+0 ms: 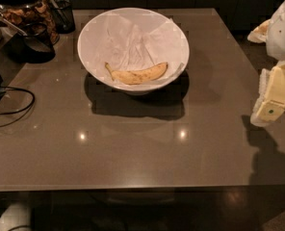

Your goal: Pick banana from white bowl

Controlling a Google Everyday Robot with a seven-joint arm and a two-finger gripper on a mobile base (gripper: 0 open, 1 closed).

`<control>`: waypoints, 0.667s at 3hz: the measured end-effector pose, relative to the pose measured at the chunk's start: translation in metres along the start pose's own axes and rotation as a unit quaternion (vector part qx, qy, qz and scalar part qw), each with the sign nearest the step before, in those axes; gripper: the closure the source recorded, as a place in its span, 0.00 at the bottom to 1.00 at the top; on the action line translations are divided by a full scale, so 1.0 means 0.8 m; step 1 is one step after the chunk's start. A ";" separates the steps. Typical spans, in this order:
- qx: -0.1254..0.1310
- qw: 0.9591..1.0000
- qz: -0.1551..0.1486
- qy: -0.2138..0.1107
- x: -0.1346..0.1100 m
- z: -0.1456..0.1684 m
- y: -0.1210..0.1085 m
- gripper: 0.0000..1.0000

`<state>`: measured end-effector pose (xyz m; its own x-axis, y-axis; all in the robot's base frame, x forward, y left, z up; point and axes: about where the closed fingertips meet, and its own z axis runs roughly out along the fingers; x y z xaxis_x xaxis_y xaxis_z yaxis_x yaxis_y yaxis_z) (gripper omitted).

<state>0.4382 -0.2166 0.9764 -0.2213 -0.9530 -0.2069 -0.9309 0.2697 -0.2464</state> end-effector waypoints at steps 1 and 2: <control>0.000 1.000 0.000 0.000 0.000 0.000 0.000 0.00; 0.002 1.000 -0.008 -0.013 -0.016 -0.003 -0.014 0.00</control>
Offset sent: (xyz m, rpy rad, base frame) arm 0.0283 0.0195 0.0142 0.0420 -0.0053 0.0493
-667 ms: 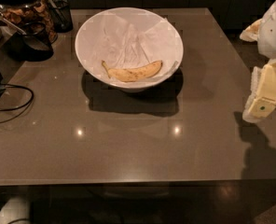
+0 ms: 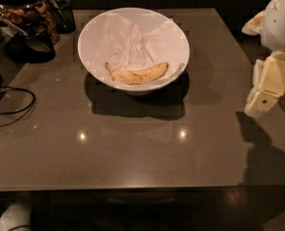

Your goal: Pick banana from white bowl

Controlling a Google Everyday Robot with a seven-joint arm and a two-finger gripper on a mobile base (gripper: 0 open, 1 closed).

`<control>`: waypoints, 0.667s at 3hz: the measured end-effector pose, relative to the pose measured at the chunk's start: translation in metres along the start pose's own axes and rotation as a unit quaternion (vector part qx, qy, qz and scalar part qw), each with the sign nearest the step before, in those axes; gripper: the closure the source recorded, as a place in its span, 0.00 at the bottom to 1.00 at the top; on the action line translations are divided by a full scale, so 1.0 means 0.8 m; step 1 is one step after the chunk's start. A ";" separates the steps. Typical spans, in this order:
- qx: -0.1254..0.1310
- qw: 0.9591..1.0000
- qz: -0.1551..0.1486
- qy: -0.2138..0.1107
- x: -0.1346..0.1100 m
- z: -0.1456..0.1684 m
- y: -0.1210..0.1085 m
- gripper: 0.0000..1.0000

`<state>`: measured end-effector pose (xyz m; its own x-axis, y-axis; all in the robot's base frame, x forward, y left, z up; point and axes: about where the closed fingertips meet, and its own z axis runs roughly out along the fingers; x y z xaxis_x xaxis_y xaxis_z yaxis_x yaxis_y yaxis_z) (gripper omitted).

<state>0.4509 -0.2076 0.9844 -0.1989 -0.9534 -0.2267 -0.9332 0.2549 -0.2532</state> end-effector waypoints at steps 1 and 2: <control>-0.013 1.000 -0.021 -0.010 -0.026 0.005 -0.023 0.00; -0.030 0.998 -0.048 -0.011 -0.056 0.010 -0.042 0.00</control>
Offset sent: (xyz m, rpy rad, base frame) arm 0.0569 0.0540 0.0145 -0.0187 0.1095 0.1847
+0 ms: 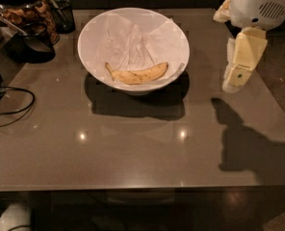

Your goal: Pick banana from white bowl

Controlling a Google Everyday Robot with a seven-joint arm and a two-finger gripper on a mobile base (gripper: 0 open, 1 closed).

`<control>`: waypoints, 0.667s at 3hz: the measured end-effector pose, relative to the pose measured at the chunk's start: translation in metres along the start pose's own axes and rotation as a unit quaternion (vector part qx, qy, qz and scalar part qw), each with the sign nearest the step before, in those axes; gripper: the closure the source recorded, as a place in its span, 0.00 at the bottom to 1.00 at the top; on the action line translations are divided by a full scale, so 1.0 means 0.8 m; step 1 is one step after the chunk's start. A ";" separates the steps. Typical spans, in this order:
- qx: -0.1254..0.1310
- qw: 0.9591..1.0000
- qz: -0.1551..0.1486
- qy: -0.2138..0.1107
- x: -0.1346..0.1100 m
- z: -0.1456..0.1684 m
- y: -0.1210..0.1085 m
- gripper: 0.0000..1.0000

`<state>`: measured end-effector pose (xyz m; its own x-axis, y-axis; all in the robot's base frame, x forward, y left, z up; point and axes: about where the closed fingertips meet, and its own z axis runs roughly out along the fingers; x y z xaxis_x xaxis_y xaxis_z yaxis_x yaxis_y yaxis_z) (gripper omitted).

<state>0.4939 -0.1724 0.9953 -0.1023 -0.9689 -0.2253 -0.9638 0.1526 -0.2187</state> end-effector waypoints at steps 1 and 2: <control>0.001 1.000 -0.030 0.008 -0.034 0.003 -0.022 0.00; 0.013 0.999 -0.033 0.000 -0.043 0.003 -0.029 0.00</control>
Offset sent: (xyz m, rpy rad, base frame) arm 0.0169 0.0203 0.0062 -0.0259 -0.0075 0.0447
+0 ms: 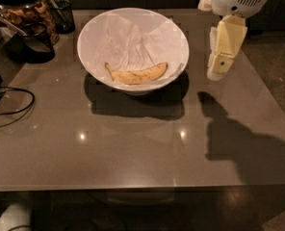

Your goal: Pick banana from white bowl

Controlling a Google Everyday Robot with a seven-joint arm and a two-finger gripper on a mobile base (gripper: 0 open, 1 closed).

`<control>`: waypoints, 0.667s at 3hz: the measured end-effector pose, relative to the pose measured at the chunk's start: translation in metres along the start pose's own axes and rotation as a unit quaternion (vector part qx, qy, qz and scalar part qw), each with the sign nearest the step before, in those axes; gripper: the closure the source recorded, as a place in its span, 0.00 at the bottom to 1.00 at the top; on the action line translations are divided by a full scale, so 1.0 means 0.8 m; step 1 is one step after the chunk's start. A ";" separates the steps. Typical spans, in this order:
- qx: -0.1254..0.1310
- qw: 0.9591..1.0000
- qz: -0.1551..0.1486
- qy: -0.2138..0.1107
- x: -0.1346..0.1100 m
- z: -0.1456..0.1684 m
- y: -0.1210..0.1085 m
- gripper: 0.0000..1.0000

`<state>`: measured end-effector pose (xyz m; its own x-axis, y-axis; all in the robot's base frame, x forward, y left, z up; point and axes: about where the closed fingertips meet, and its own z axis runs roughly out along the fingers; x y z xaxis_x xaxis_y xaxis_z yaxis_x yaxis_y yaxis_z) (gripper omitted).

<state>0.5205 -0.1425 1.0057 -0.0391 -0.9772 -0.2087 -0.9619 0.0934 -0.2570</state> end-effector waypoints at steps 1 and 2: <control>-0.006 1.000 -0.004 -0.024 -0.012 0.018 -0.023 0.00; -0.018 0.999 -0.020 -0.036 -0.030 0.038 -0.053 0.00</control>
Offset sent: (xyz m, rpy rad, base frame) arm 0.0717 0.0367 -0.0201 0.0538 0.0933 0.1227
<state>0.5708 -0.1174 0.9928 0.0179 -0.9636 -0.2666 -0.9713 0.0465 -0.2334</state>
